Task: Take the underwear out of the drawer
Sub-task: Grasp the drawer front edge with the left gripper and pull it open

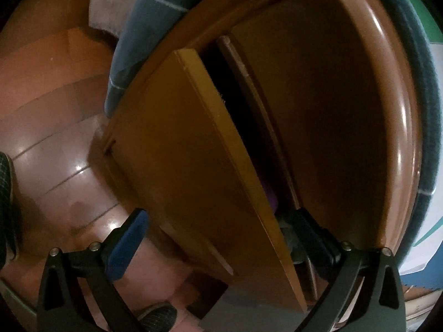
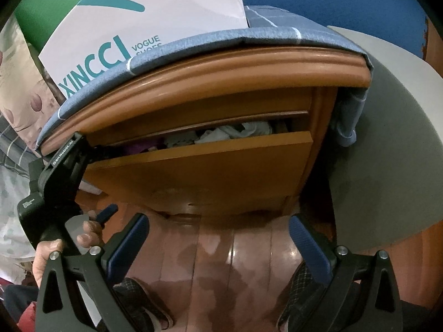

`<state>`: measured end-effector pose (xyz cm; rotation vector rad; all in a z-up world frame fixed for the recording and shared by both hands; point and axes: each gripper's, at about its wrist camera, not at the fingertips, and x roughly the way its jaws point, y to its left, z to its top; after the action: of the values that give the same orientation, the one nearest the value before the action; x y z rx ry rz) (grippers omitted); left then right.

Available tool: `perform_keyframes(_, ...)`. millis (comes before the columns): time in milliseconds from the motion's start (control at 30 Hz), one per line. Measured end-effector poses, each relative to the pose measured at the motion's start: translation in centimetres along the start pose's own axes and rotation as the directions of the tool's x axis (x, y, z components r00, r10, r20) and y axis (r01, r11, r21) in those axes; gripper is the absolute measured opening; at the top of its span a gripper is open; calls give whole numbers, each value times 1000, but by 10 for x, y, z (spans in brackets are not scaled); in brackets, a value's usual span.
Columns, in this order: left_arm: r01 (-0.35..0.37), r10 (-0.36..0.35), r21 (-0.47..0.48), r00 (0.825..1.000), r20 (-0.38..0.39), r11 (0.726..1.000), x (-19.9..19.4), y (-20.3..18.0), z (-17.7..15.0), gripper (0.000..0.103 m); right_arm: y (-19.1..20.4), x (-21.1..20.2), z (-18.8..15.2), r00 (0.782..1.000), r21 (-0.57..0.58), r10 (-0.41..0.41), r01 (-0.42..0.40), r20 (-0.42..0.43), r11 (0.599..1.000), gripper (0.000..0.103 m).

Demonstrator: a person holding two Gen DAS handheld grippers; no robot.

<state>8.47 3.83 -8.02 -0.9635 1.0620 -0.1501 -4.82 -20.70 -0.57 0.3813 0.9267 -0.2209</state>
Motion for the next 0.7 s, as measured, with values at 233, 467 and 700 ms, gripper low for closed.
perform_keyframes(233,9,-9,-45,1000,2,999,3,10,-3,103,-1,1,0,1000,14,16,-16,-11,1000,103)
perform_keyframes(467,58,-69,-217,997,-44,974,15,28,-1,103,-1,2,-1,1000,14,23,-23,-19,1000,103)
perform_keyframes(700,33,-66,-341,994,-84,939,29,36,10,103,0,2,-2,999,21,29,-28,-23,999,103)
